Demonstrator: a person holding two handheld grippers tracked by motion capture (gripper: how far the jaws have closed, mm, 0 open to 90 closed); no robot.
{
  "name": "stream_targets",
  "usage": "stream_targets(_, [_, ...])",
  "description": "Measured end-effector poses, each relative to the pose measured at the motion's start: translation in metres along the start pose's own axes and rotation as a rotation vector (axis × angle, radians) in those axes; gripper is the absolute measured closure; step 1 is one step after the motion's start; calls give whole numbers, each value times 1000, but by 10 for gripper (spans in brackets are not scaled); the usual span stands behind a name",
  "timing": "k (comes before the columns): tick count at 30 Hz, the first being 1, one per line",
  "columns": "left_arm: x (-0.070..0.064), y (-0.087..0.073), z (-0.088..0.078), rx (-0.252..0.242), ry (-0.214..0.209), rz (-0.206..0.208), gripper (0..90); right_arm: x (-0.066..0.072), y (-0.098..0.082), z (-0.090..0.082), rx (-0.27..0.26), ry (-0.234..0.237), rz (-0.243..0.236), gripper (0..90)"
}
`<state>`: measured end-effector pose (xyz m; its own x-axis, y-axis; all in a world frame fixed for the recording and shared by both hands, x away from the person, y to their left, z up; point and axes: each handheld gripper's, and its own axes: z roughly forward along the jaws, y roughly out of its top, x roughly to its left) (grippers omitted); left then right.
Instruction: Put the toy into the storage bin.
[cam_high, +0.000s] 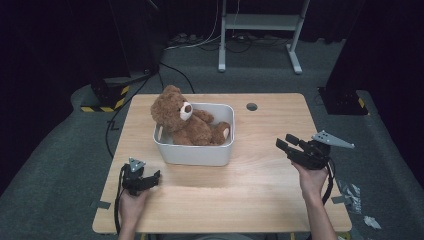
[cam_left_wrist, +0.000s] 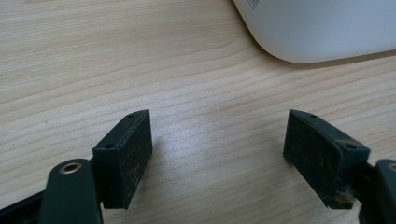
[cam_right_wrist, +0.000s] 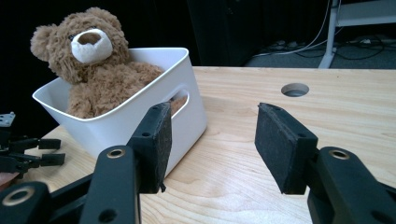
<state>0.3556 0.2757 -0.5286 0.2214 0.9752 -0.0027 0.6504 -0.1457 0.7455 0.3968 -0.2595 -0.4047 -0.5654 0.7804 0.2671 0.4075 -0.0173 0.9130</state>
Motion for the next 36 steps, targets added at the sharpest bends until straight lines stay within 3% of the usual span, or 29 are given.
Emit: stream_targets(36, [0,0,0,0,0,0,235,-15,-30,12,55,-30,52,465])
